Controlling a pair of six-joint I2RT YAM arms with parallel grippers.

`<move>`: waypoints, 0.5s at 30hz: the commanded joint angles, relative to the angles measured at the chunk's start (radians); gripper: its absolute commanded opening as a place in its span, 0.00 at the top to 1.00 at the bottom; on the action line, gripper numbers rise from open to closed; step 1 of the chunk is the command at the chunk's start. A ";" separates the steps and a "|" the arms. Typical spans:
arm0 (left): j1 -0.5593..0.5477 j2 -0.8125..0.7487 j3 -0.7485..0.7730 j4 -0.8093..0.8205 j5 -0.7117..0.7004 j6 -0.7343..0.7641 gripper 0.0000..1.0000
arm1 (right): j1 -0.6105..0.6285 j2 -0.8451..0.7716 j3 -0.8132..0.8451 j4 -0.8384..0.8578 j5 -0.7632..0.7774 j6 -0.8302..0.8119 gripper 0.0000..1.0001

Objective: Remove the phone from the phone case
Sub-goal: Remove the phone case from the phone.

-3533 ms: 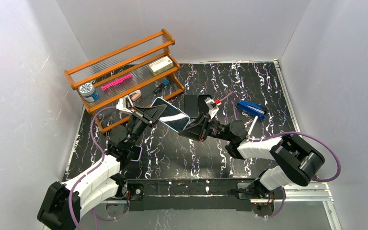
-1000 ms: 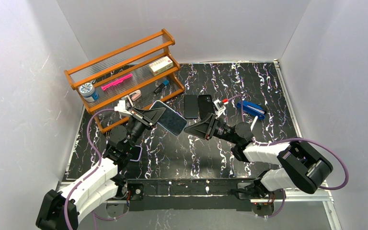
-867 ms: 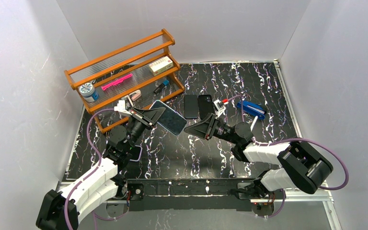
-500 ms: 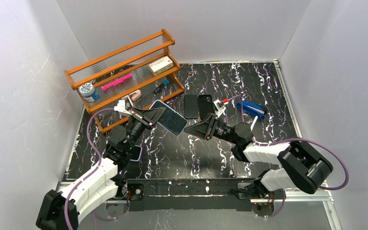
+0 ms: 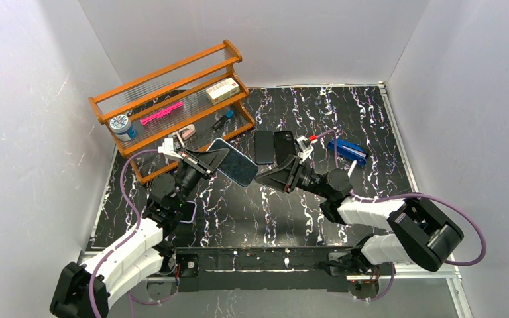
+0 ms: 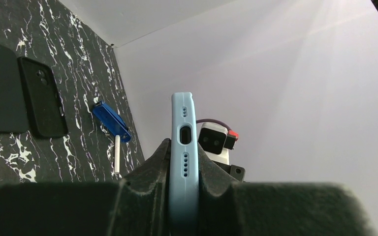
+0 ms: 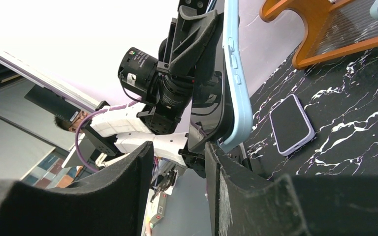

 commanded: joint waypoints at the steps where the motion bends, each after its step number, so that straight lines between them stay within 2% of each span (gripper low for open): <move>1: -0.005 -0.013 0.045 0.091 0.013 -0.015 1.00 | 0.006 0.022 0.030 0.066 -0.005 0.008 0.50; 15: -0.030 0.031 0.045 0.168 0.068 -0.062 1.00 | 0.004 0.112 0.087 0.146 -0.010 0.046 0.52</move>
